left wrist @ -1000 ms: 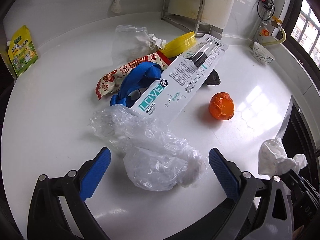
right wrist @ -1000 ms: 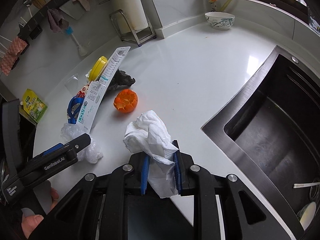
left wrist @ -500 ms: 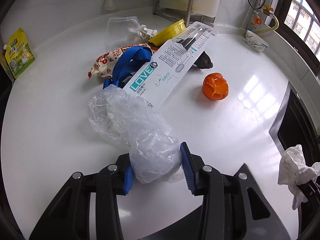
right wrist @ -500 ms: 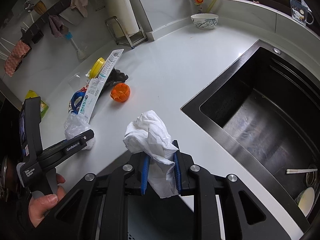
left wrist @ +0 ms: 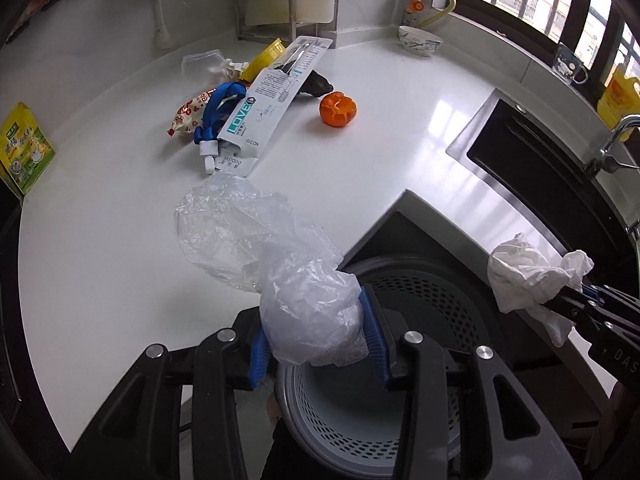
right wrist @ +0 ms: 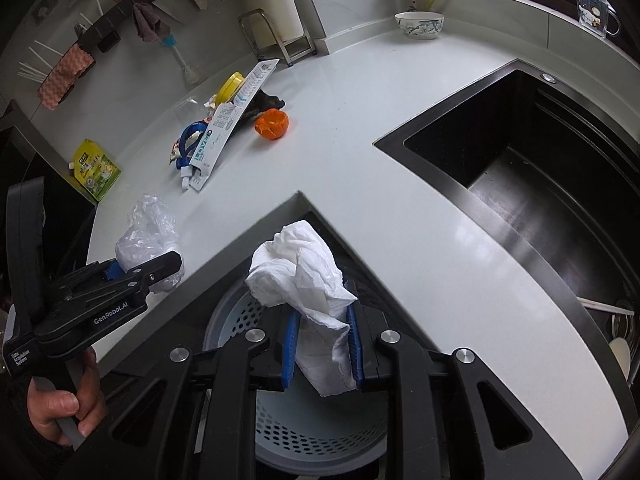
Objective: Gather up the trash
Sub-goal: 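Grasp the clear plastic bag with the left tool while the right tool holds the tissue, then carry both items over the wastebasket and open both tools to drop them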
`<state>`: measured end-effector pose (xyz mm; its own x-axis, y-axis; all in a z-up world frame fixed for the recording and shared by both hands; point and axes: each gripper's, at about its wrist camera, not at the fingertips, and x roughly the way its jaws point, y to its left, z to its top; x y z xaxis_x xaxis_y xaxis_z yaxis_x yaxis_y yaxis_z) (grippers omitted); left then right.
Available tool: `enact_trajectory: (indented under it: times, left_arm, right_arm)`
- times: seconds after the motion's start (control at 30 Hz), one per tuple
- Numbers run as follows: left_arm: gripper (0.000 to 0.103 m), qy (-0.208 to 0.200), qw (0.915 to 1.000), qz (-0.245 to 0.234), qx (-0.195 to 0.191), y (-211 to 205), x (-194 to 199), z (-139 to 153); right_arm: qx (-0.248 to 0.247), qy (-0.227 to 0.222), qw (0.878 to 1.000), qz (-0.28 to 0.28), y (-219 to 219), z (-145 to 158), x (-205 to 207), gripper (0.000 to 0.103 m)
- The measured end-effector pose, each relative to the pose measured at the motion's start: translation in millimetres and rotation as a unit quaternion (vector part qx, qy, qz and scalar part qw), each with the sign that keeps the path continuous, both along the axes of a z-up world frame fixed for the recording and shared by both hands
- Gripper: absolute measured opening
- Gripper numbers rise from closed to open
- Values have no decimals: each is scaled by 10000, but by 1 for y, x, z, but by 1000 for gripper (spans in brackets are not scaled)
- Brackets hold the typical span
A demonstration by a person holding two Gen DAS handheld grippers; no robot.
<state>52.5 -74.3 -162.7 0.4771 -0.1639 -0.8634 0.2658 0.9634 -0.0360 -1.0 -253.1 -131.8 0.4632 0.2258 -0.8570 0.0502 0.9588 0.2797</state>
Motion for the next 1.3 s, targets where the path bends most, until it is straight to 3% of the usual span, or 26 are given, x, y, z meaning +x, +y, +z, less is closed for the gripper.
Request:
enact_trajectory:
  times: [0.33, 0.77, 0.93, 1.1, 1.3]
  left_arm:
    - [40, 165, 9991, -377, 70, -13, -54, -9]
    - [42, 536, 9974, -480, -1, -25, -71, -32]
    - [48, 505, 9979, -408, -71, -21, -72, -32]
    - [63, 415, 9986, -312, -76, -16, -76, -26]
    - [70, 309, 9993, -183, -58, -9, -78, -18]
  right_arm:
    - [98, 279, 9996, 50, 1, -21, -40, 21]
    - [184, 485, 9986, -117, 4, -46, -43, 22]
    - [174, 545, 9984, -37, 9, -51, -44, 23]
    - [97, 450, 9989, -10, 11, -47, -46, 47]
    - [67, 419, 9991, 6, 8, -43, -48, 48]
